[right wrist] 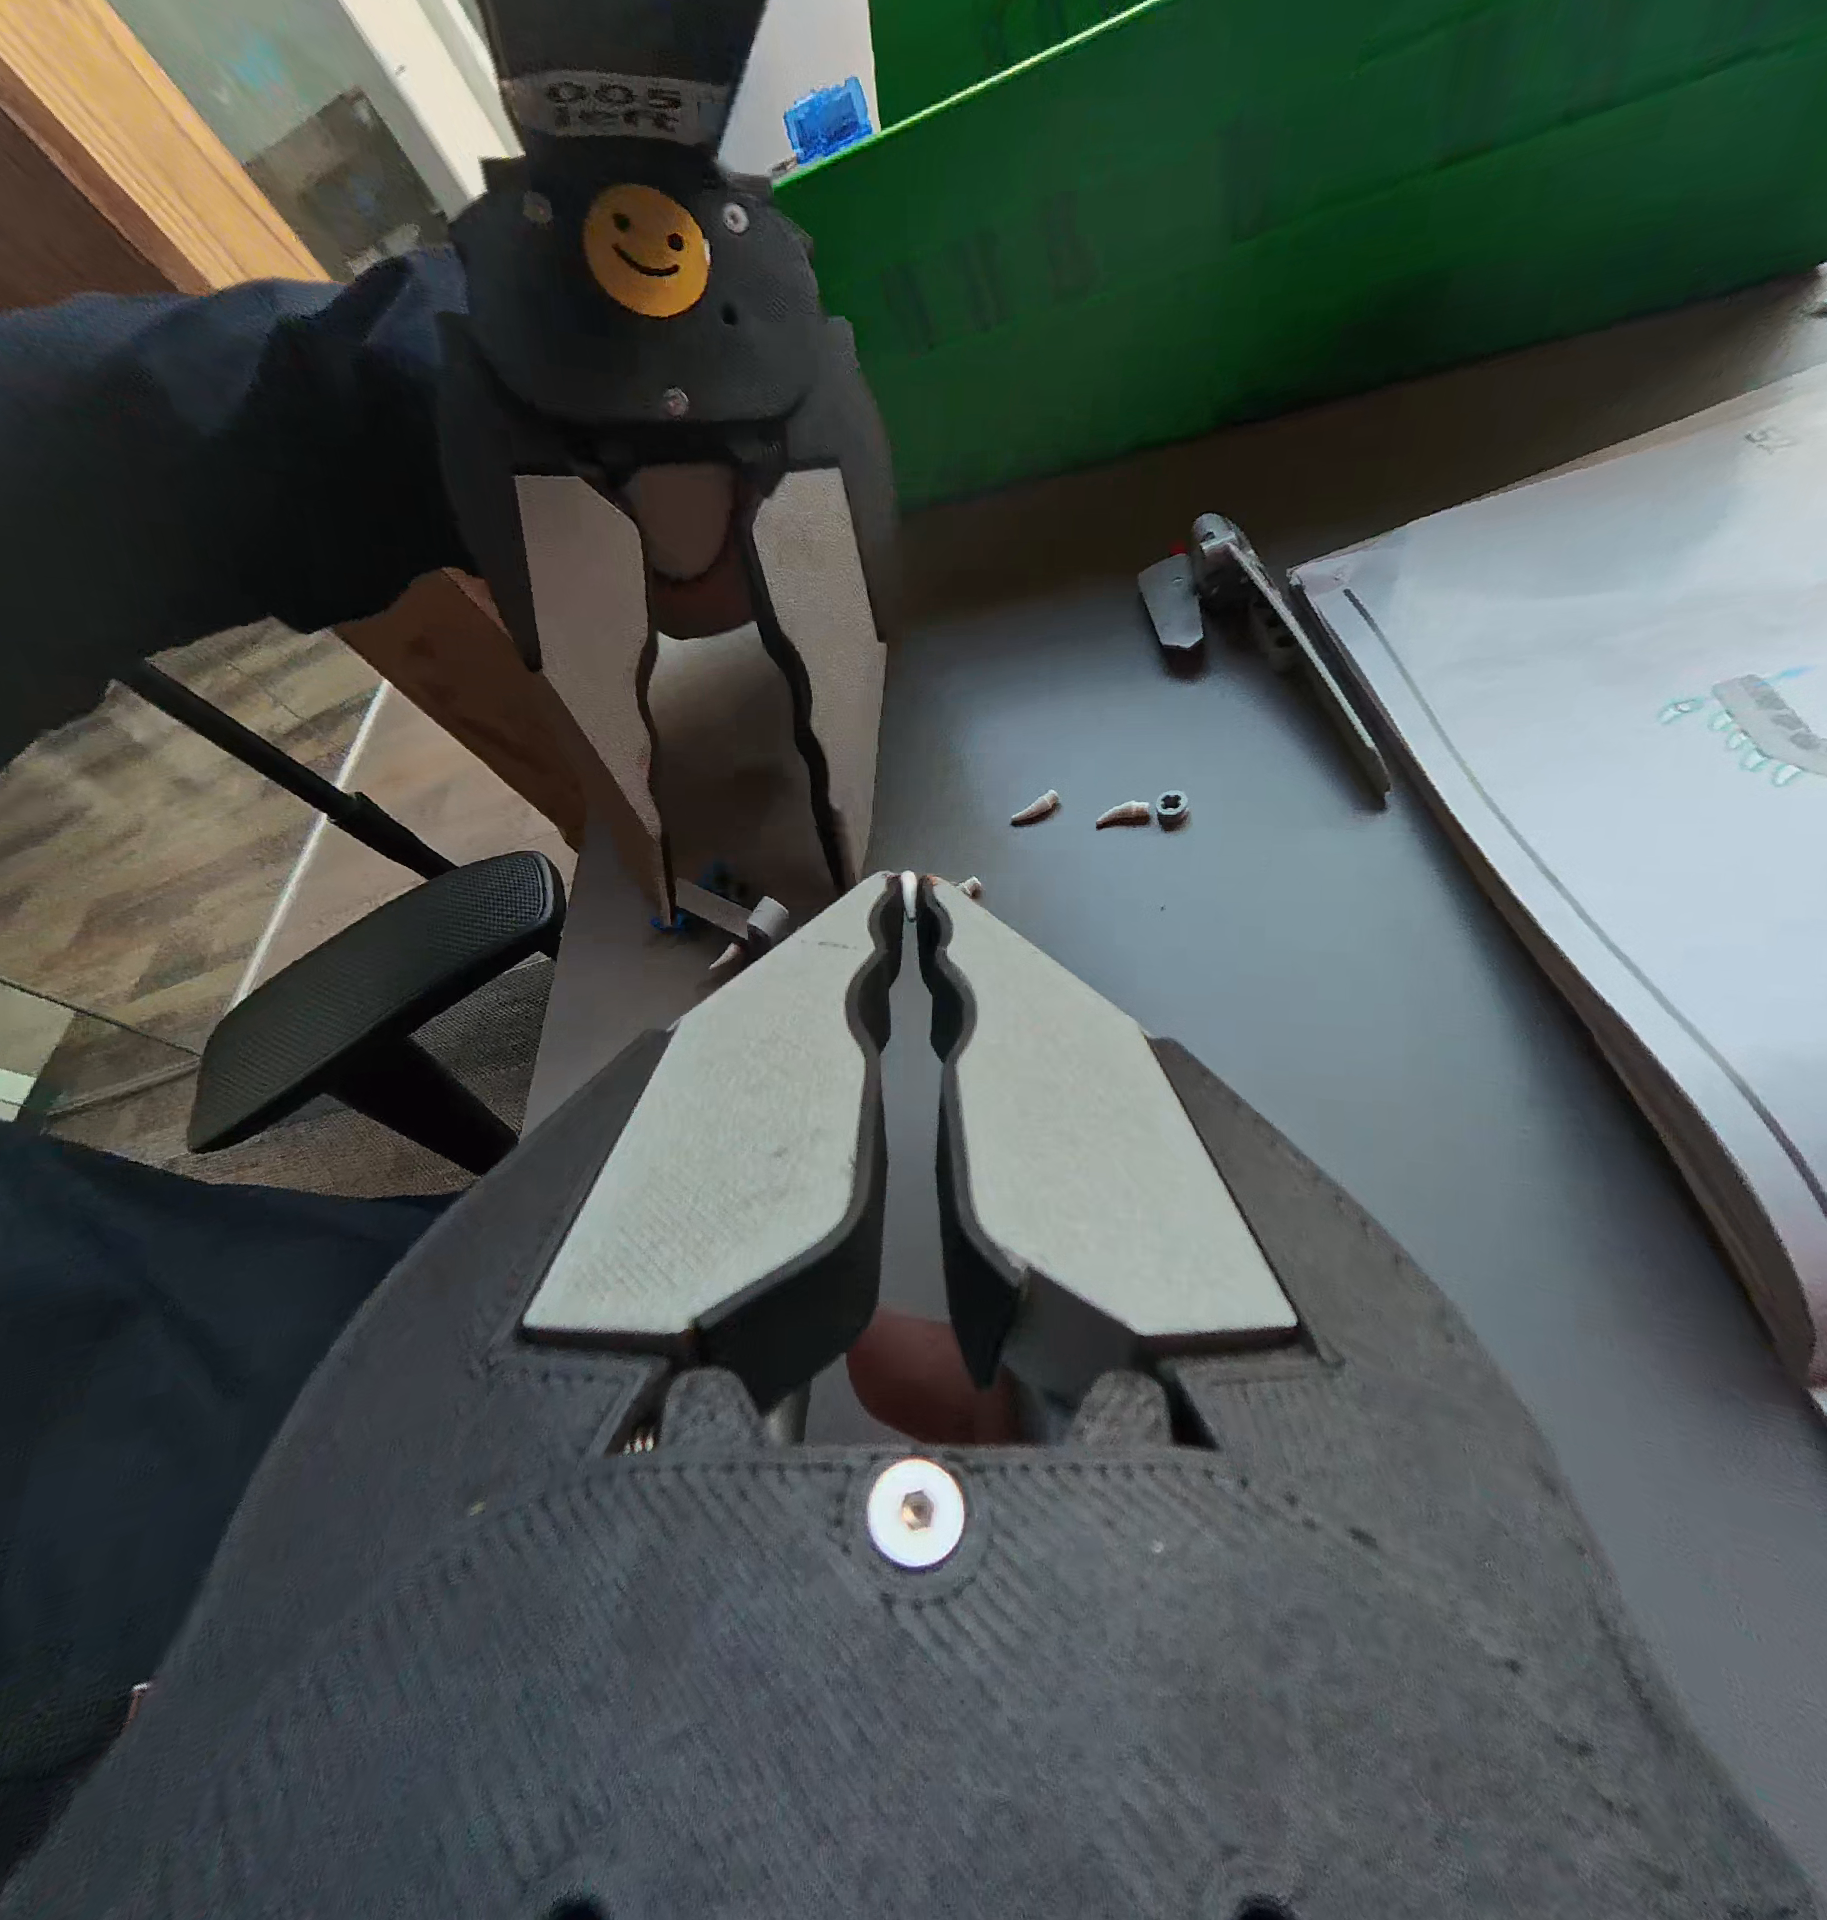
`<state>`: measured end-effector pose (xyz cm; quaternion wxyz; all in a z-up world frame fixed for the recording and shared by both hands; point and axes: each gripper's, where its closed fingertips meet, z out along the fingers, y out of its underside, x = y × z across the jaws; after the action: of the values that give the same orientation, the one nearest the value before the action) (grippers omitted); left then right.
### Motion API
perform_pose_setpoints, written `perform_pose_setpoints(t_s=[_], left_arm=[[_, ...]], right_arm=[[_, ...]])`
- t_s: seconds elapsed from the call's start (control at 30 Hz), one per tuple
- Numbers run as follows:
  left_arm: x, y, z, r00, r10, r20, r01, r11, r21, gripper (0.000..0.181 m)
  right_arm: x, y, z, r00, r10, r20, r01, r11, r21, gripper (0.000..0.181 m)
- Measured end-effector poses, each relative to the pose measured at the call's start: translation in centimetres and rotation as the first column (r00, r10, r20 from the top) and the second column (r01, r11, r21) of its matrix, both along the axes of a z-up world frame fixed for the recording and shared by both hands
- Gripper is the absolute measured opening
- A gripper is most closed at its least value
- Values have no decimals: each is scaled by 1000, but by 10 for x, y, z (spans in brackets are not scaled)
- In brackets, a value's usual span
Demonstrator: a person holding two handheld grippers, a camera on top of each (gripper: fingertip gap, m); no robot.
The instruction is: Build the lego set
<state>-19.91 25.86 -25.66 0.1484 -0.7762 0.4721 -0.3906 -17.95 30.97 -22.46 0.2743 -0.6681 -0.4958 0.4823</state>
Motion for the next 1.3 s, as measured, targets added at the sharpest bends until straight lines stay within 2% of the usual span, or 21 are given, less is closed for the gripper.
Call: perform_pose_setpoints(t_s=[0.03,0.13,0.23,0.33,0.43,0.53,0.63,0.73,0.8,0.9,0.93,1.03,1.1,1.2,1.3], left_arm=[[2,-4,-2,999,-32,0,32,999,-26,37],[7,-14,-7,995,-99,14,100,993,-66,13],[14,-22,-8,993,-108,54,115,985,-133,9],[17,-25,-8,994,-92,66,99,990,-103,7],[18,-17,-8,999,-22,40,23,1000,-15,7],[16,4,-7,986,163,31,-166,982,92,7],[6,29,10,918,374,133,-394,901,180,6],[-1,40,28,851,472,231,-524,796,305,6],[-4,44,33,807,532,257,-591,731,342,6],[0,42,43,747,576,333,-663,684,304,6],[3,40,45,734,582,351,-676,679,286,6],[8,36,51,704,595,388,-707,641,298,6],[13,36,57,676,597,432,-730,622,283,6],[26,36,59,667,587,458,-728,645,234,6],[27,41,59,660,600,452,-739,625,252,6]], right_arm=[[0,-1,0,1000,9,0,-9,1000,-1,0],[-1,-5,0,1000,30,2,-30,1000,5,0],[-1,-8,-1,999,47,5,-47,999,14,0],[-1,-10,0,999,51,0,-51,999,7,0],[-2,-15,2,997,69,-16,-69,998,-1,0],[-2,-21,7,994,97,-46,-97,995,6,0],[-3,-23,12,992,96,-80,-98,995,-27,0],[-5,-18,15,993,47,-109,-58,993,-103,0],[-6,-7,15,992,-37,-118,21,991,-132,0],[-6,20,12,972,-215,-97,201,970,-133,0],[-7,23,10,968,-235,-84,221,964,-146,0],[-15,16,0,978,-206,-27,197,962,-190,0],[-22,8,6,981,-181,-65,166,968,-189,0],[-28,3,9,980,-182,-80,169,974,-150,0],[-28,10,10,973,-216,-85,199,965,-174,0]])
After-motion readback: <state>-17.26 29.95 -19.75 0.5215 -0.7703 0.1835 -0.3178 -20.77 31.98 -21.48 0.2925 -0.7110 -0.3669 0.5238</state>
